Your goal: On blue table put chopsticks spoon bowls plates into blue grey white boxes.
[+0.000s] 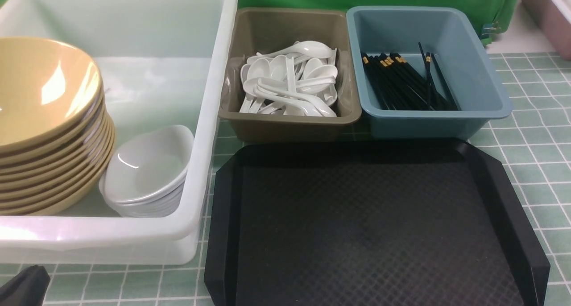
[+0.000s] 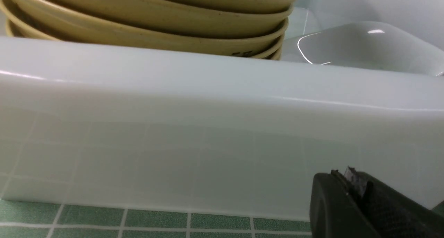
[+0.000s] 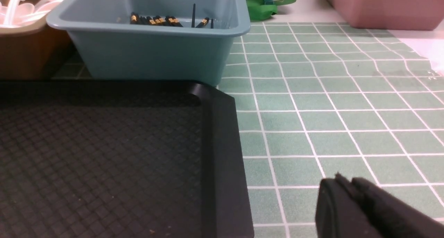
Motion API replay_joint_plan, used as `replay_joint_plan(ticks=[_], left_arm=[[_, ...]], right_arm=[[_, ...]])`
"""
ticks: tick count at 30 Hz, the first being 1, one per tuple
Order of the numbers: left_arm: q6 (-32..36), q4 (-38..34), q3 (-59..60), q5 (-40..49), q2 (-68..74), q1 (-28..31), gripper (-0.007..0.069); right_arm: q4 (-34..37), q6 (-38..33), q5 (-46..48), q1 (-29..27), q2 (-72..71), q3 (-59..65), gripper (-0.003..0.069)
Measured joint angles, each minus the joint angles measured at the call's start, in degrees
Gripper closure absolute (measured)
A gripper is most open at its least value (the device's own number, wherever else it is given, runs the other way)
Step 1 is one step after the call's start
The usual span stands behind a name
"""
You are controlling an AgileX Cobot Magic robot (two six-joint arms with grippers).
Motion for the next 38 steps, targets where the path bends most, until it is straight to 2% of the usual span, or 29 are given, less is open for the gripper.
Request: replay_joint_plan(ticks=[38], left_arm=[[0.0, -0.2, 0.0, 0.0, 0.0, 0.0, 0.0623]], right_arm=[[0.0, 0.0, 0.0, -0.2, 0.0, 0.0, 0.0530]])
